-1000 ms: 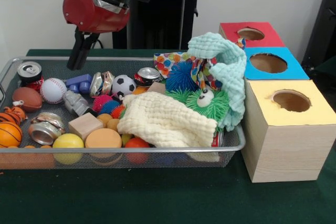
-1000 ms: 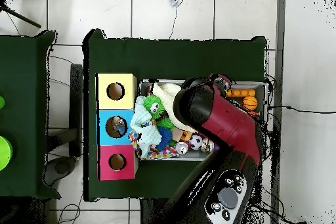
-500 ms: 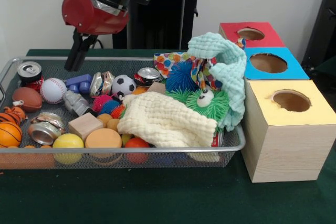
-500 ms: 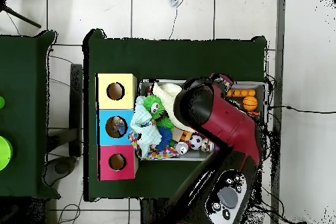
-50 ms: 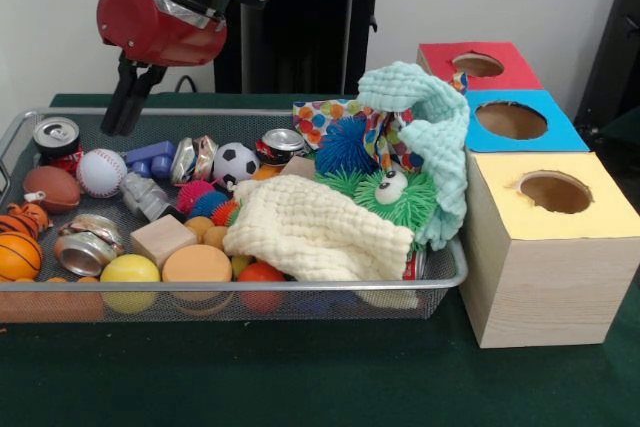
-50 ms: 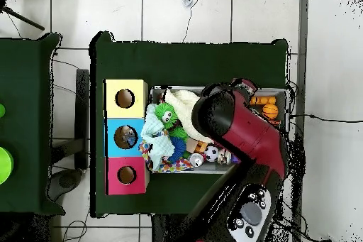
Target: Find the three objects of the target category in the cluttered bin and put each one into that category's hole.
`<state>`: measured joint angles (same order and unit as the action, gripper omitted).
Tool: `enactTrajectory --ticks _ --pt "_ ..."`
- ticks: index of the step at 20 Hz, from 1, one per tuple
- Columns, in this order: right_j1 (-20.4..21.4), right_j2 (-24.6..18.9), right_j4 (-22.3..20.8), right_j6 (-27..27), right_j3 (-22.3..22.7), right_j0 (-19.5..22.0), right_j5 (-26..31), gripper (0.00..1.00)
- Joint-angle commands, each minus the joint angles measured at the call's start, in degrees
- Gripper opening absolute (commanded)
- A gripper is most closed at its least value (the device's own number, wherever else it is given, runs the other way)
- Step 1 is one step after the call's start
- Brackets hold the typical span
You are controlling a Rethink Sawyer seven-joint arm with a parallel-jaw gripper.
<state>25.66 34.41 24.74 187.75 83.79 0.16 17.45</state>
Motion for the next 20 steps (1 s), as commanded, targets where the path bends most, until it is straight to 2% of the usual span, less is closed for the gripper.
enactTrajectory --ticks 1,3,8,9,13,15,18,20 --pt "-0.46 -9.16 0.48 3.21 6.35 2.09 -1.85 0.0" --pt "-1.08 -8.74 0.3 4.03 6.47 1.7 -3.86 0.0" --pt "0.27 -7.36 -0.14 3.98 7.33 0.8 -2.69 0.0" --pt "-0.39 -5.55 -0.29 4.36 6.54 -0.22 -1.67 0.0" --pt "1.54 -9.19 -0.56 2.88 8.05 1.78 -3.78 0.0" --pt "0.88 -9.75 -0.2 3.55 7.59 2.11 -5.07 0.0" --pt "0.93 -12.83 -0.87 3.53 9.25 4.25 -9.56 0.0" --pt "1.8 -14.7 -3.59 2.26 10.94 6.68 -13.94 0.0"
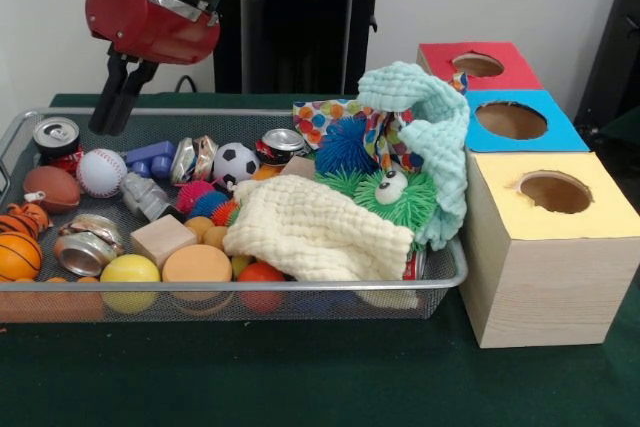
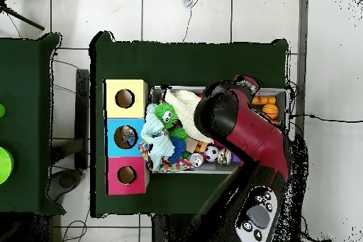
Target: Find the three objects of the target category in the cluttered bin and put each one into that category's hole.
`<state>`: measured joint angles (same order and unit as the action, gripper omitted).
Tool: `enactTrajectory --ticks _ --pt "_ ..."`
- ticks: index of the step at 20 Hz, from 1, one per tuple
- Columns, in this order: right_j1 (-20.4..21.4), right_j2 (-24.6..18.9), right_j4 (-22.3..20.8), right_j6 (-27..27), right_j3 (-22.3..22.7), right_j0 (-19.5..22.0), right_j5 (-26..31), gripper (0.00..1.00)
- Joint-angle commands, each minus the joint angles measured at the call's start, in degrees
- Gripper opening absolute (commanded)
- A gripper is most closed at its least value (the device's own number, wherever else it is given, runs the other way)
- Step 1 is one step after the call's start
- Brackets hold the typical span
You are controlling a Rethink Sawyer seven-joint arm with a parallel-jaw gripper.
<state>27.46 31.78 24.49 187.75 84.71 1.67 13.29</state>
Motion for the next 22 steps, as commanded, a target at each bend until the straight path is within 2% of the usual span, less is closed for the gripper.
enactTrajectory --ticks 1,3,5,7,12,14,18,22 --pt "2.05 -14.54 -5.08 -0.52 11.72 7.74 -9.5 0.0" --pt "5.02 -18.63 -7.14 -5.13 14.01 12.09 -7.38 0.0" --pt "5.43 -17.21 -8.08 -6.82 13.2 12.0 -3.36 0.0" --pt "4.91 -14.64 -6.89 -5.51 11.44 10.39 4.26 0.0" --pt "-1.45 -6.9 -4.86 2.8 5.11 5.25 14.06 0.0" --pt "-2.74 -5.38 -4.62 4.11 4.47 4.1 13.63 0.0" --pt "-0.69 -9.54 -4.94 0.76 6.52 7.05 11.45 0.0" --pt "-2.3 -7.63 -4.88 2.14 5.11 5.8 12.43 0.0"
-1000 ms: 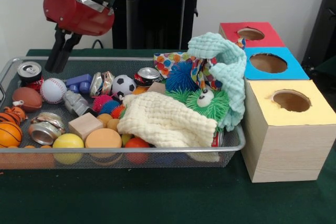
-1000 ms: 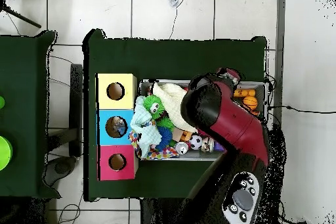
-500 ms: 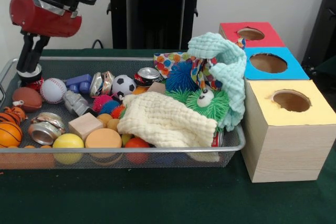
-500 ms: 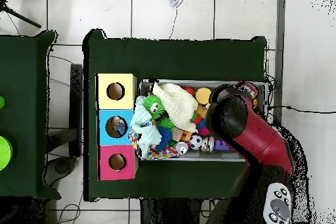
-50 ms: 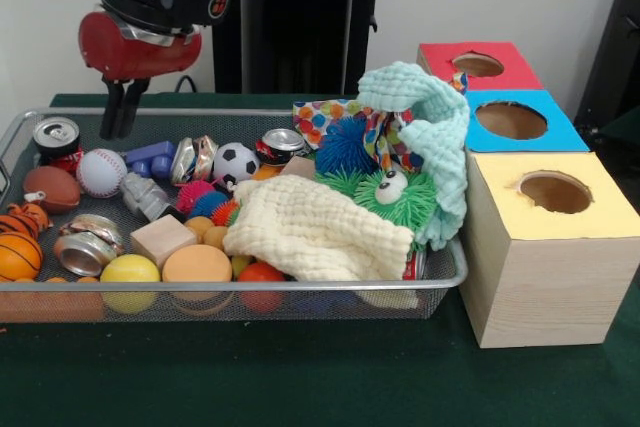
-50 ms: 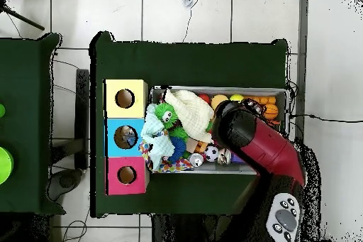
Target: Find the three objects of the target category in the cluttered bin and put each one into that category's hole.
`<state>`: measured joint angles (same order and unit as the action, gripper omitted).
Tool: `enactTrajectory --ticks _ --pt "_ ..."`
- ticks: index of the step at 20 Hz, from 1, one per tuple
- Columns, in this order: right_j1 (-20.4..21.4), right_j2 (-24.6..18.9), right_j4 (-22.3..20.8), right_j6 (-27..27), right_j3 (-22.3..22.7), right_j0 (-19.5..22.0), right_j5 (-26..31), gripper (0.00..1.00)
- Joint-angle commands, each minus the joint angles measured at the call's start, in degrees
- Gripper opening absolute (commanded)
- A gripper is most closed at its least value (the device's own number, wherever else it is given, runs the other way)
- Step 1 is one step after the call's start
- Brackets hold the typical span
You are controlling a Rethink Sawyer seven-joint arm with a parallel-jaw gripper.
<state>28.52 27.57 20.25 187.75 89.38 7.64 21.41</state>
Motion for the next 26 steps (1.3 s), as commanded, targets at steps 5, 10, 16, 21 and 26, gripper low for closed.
enactTrajectory --ticks 5,10,16,21,26 --pt "-4.06 -2.4 -0.19 3.55 0.58 -1.0 2.53 0.0" --pt "-4.2 -2.43 0.16 3.86 0.82 -1.04 1.78 0.0" --pt "-4.91 -1.06 0.0 4.52 0.6 -2.25 0.47 0.0" --pt "-4.3 -2.24 0.13 3.55 1.51 -1.58 -1.07 0.0" --pt "-5.9 -0.44 0.47 4.91 0.4 -3.08 -0.72 0.0"
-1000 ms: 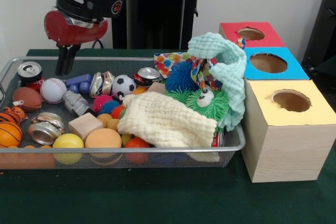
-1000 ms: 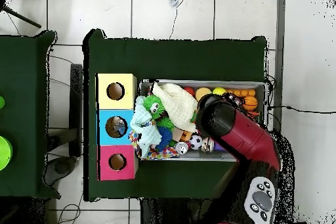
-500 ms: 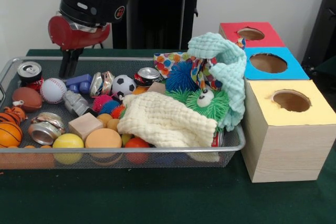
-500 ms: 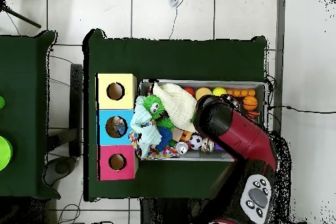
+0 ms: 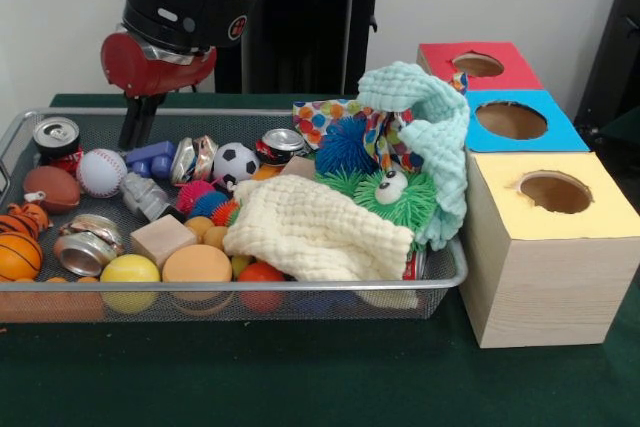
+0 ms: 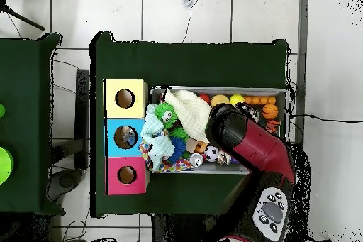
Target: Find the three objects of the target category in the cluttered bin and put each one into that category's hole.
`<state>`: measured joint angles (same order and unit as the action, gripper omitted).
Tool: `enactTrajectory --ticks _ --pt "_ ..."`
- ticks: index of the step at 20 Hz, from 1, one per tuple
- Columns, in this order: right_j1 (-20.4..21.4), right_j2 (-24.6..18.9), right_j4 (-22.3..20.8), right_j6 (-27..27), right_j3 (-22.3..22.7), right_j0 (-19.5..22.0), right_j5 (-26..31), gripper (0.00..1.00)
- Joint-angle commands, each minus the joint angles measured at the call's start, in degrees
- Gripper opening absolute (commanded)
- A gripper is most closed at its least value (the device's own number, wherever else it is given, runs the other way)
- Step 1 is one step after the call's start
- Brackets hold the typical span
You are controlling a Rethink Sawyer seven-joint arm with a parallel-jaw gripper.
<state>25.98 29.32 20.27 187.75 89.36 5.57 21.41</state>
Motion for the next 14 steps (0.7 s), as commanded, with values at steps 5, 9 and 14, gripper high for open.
enactTrajectory --ticks 5,9,14 --pt "-3.94 -1.66 0.92 5.66 0.79 -1.84 -2.72 0.0" --pt "-3.94 -1.71 1.41 6.11 1.28 -2.1 -3.68 0.0" --pt "-2.87 -3.86 1.16 4.4 2.26 -0.49 -4.76 0.0"
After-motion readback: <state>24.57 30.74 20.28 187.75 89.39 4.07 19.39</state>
